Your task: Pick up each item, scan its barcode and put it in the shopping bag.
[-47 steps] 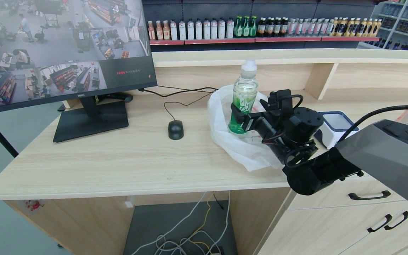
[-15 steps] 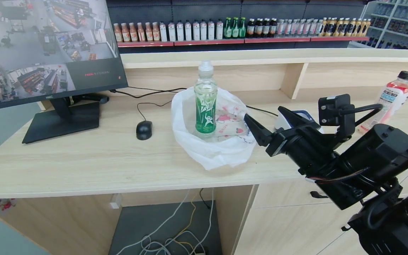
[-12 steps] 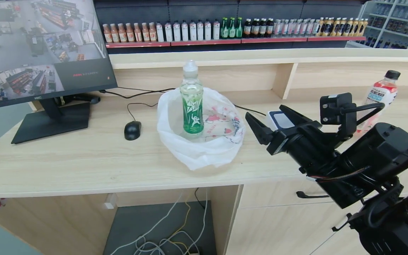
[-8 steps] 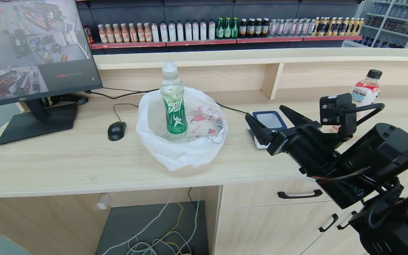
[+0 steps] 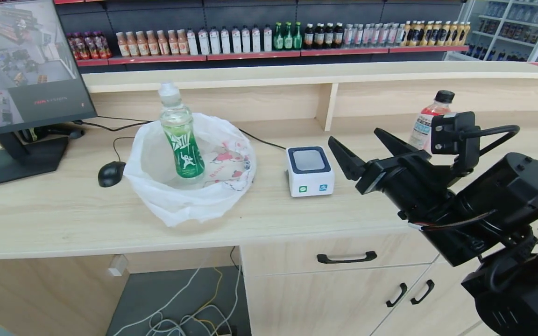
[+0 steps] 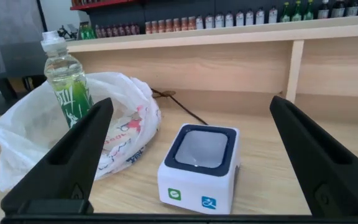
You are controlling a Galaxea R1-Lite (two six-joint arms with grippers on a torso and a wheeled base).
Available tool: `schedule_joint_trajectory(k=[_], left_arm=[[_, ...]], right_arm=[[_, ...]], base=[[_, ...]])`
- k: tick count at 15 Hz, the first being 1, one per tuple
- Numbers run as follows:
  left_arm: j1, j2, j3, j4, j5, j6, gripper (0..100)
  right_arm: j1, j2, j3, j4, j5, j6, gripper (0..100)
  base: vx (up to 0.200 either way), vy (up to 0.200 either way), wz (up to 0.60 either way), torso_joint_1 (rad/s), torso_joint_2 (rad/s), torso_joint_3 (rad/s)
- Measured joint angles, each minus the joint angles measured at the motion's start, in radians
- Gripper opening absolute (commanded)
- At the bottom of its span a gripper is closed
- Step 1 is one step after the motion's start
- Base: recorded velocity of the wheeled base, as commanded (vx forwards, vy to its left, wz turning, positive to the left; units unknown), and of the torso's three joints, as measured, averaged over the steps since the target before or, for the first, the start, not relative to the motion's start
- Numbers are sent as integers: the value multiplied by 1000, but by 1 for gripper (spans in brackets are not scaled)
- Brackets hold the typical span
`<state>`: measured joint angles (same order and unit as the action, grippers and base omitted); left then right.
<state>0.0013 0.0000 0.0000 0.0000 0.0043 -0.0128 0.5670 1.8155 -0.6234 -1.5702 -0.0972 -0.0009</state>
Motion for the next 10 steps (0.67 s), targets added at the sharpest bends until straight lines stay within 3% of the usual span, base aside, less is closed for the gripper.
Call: schedule_joint_trajectory(k=[10], left_arm=[[0,0,0,0,0,3,100]], right_arm=[[8,-5,17,1,0,-3,100]], base=[[0,-200,0,2,0,3]])
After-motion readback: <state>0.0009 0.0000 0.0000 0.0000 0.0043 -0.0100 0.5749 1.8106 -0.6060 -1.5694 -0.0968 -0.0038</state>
